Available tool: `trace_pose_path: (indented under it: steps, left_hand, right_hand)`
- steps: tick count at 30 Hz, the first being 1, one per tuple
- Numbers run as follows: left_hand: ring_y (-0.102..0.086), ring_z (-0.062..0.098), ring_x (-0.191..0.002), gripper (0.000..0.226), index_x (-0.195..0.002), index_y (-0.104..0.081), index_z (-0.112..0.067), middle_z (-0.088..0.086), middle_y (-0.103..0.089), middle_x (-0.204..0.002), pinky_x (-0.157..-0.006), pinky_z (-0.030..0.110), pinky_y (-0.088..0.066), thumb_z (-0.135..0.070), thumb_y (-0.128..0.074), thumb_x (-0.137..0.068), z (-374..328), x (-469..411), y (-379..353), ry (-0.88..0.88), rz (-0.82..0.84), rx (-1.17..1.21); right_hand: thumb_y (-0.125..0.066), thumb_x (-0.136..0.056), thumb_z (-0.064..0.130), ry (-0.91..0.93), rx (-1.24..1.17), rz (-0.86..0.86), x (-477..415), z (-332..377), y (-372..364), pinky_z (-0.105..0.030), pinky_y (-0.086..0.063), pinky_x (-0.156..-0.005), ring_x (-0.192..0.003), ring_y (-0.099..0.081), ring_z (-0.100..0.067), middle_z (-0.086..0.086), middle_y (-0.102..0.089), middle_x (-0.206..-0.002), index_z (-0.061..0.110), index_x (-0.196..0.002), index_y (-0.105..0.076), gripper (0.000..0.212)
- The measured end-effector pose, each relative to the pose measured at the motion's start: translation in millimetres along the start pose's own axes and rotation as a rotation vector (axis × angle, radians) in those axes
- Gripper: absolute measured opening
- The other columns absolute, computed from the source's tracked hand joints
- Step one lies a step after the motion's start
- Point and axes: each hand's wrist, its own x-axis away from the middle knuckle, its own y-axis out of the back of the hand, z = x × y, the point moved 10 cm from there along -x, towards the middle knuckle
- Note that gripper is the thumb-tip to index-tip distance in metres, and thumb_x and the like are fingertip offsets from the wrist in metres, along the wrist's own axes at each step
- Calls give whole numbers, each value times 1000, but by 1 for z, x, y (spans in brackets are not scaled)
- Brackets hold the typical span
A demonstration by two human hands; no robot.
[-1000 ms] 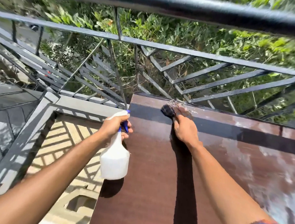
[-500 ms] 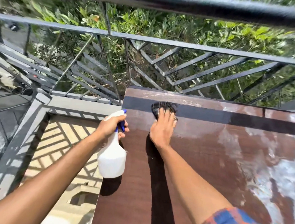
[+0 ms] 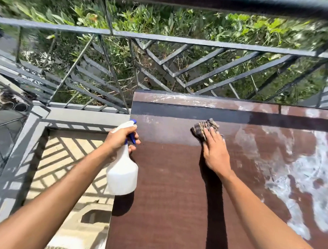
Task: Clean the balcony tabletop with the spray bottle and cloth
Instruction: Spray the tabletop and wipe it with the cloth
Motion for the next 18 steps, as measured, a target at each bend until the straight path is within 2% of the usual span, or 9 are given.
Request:
trace_pose_path:
  steps: [3, 5, 7, 8, 10, 12, 14, 18]
  left_hand:
    - [-46, 19, -33, 32, -78, -57, -5, 17, -61, -67, -37, 17, -33, -27, -54, -101, 1, 4, -12, -25, 20, -37]
    - [-50, 20, -40, 31, -77, -57, -6, 14, -61, -66, -38, 18, -33, -26, -55, -101, 3, 9, -19, -37, 37, -14]
    - [-54, 24, -55, 28, -77, -58, -9, 9, -62, -66, -40, 20, -33, -24, -57, -100, 5, 13, -23, -53, 48, 10]
    - [-54, 25, -58, 26, -78, -58, -9, 9, -61, -67, -41, 20, -33, -23, -57, -100, 5, 16, -23, -59, 52, 20]
    - [-56, 22, -53, 23, -83, -57, -8, 11, -60, -71, -39, 20, -34, -22, -56, -101, 7, 22, -20, -60, 54, 14]
    - [-59, 16, -47, 19, -89, -56, -7, 11, -58, -73, -37, 19, -37, -21, -54, -102, 8, 30, -15, -68, 50, -11]
    - [-62, 12, -48, 13, -92, -54, -10, 8, -58, -71, -37, 19, -40, -17, -52, -103, 7, 38, -8, -89, 50, 0]
    - [-56, 12, -44, 19, -85, -54, -12, 7, -55, -70, -34, 17, -37, -13, -49, -103, 22, 53, 7, -71, 62, 89]
  right_hand:
    - [-45, -102, 20, -301, 6, -66, 28, -58, 21, -48, -17, -123, -150, -24, -32, -13, -27, -163, 15, -156, -32, 56]
    - [-47, -101, 17, -456, 8, -122, 49, -55, 16, -50, -16, -123, -150, -21, -35, -14, -24, -164, 13, -156, -29, 58]
    - [-48, -98, 14, -542, 7, -144, 55, -23, 2, -54, -16, -122, -150, -20, -39, -16, -24, -163, 12, -156, -26, 62]
    - [-49, -97, 15, -517, -2, -128, 51, 4, -7, -54, -14, -123, -150, -19, -38, -16, -22, -164, 12, -157, -24, 65]
    - [-49, -97, 17, -364, -29, -47, 42, 69, -30, -51, -10, -123, -152, -16, -35, -11, -18, -166, 16, -159, -21, 67]
    - [-54, -92, 16, -155, -45, 24, 41, 136, -52, -52, -16, -122, -150, -22, -35, -11, -24, -164, 17, -157, -28, 70]
    - [-58, -83, 14, 33, -46, 89, 48, 190, -71, -55, -26, -119, -147, -30, -36, -12, -34, -160, 16, -153, -37, 73]
    - [-49, -86, 20, 361, -64, 274, 90, 247, -100, -54, -24, -120, -148, -27, -35, -7, -33, -161, 19, -152, -38, 67]
